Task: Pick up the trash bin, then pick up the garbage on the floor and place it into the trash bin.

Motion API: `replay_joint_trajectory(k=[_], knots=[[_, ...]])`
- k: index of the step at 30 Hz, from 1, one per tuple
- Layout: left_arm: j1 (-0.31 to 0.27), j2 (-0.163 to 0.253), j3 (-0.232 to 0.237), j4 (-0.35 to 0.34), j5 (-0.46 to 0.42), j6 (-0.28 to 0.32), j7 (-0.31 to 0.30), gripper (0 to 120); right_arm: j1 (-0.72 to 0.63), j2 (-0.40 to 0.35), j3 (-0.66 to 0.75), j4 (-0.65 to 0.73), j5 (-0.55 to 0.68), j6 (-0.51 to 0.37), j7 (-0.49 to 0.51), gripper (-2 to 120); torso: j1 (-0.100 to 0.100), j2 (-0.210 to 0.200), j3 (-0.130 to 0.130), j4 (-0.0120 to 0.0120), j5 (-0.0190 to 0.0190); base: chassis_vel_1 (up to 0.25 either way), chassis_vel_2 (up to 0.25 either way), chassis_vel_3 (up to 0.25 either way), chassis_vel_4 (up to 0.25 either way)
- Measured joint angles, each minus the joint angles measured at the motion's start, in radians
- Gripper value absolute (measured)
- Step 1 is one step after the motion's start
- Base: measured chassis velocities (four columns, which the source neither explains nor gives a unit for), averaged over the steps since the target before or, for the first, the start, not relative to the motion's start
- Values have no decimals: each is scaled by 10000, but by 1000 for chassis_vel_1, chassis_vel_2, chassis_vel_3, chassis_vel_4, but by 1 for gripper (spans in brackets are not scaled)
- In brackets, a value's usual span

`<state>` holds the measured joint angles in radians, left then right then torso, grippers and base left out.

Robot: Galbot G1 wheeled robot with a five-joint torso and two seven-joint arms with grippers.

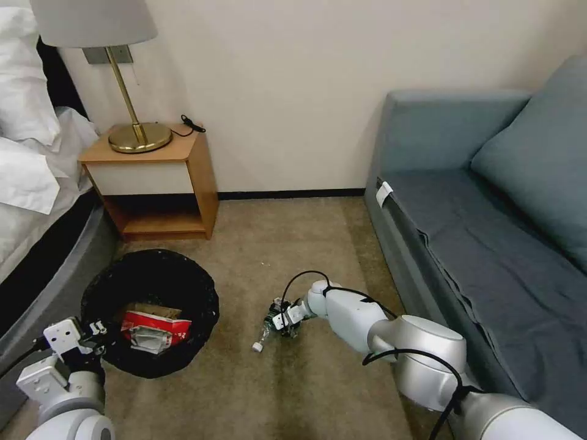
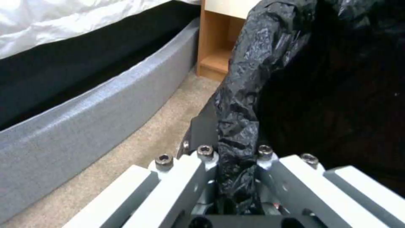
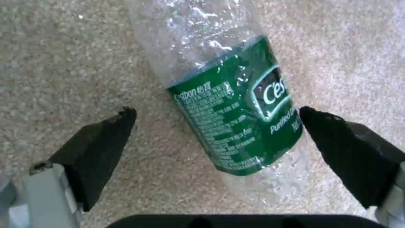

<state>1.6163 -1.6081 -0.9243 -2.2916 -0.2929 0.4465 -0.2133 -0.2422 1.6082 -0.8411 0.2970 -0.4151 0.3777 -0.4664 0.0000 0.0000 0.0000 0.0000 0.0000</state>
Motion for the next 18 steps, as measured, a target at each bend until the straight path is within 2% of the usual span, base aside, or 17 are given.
replay_joint_trajectory(k=[18], knots=[[-17, 0, 60, 38, 49, -14, -9, 2, -27, 0, -211, -47, 273, -12, -13, 98, 0, 0, 0, 0, 0, 0, 0, 0, 0]])
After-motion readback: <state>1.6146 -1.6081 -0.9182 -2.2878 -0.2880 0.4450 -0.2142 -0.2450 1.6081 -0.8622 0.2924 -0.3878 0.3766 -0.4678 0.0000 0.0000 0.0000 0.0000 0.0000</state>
